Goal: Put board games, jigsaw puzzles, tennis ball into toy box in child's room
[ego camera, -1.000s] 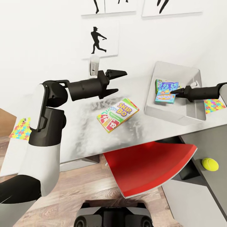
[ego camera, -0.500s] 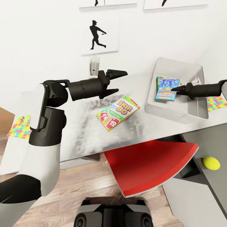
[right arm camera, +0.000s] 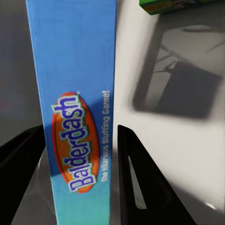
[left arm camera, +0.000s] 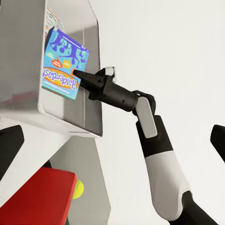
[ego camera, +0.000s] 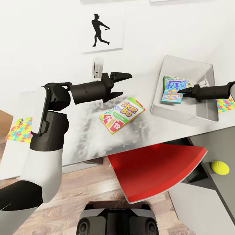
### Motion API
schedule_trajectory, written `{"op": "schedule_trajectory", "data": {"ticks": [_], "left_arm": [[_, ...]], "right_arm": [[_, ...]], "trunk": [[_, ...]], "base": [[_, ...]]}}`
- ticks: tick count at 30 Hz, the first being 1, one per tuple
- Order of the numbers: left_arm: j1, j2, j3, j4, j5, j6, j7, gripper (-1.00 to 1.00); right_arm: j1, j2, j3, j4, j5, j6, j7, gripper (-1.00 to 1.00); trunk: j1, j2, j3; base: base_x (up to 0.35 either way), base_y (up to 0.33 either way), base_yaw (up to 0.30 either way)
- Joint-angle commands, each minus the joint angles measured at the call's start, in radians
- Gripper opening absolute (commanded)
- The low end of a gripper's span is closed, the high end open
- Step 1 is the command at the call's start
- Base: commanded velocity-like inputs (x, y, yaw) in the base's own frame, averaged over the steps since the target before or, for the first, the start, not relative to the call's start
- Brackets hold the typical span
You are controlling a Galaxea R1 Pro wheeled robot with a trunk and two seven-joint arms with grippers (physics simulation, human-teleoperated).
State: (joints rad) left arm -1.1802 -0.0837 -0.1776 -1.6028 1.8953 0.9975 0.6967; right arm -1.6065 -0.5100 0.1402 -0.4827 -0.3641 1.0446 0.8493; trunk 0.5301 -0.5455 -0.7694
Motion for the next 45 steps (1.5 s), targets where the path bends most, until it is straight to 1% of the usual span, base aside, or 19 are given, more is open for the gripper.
{"op": "schedule_trajectory", "data": {"ticks": [1,13,18,21,28,45], "left_arm": [[-0.001,-0.001,0.001,0.000,0.010,0.001,0.010,1.00],[-0.001,-0.001,0.000,0.000,0.010,0.001,0.011,1.00],[-0.001,-0.001,0.000,0.000,0.010,0.001,0.011,1.00],[-0.001,-0.001,0.000,0.000,0.010,0.001,0.011,1.00],[-0.001,-0.001,0.000,0.000,0.010,0.001,0.011,1.00],[-0.001,-0.001,0.000,0.000,0.010,0.001,0.011,1.00]], "right_arm": [[-0.001,-0.002,0.006,-0.003,-0.002,0.003,0.004,-1.00],[-0.002,-0.003,0.005,-0.023,-0.002,0.003,0.004,-1.00],[-0.001,-0.008,0.004,-0.033,-0.002,0.003,0.005,-1.00],[0.003,-0.017,0.004,-0.049,-0.002,0.003,0.005,-1.00],[0.006,-0.029,0.004,-0.067,-0.003,0.003,0.005,-1.00],[0.008,-0.030,0.005,-0.073,-0.004,0.003,0.006,-1.00]], "trunk": [[0.000,-0.001,-0.003],[0.000,-0.001,-0.022],[0.000,-0.001,-0.026],[0.000,-0.001,-0.028],[0.000,-0.001,-0.029],[0.000,-0.001,-0.030]], "base": [[0.000,0.000,0.000],[0.000,0.000,0.000],[0.000,0.000,0.000],[0.000,0.000,0.000],[0.000,0.000,0.000],[0.000,0.000,0.000]]}}
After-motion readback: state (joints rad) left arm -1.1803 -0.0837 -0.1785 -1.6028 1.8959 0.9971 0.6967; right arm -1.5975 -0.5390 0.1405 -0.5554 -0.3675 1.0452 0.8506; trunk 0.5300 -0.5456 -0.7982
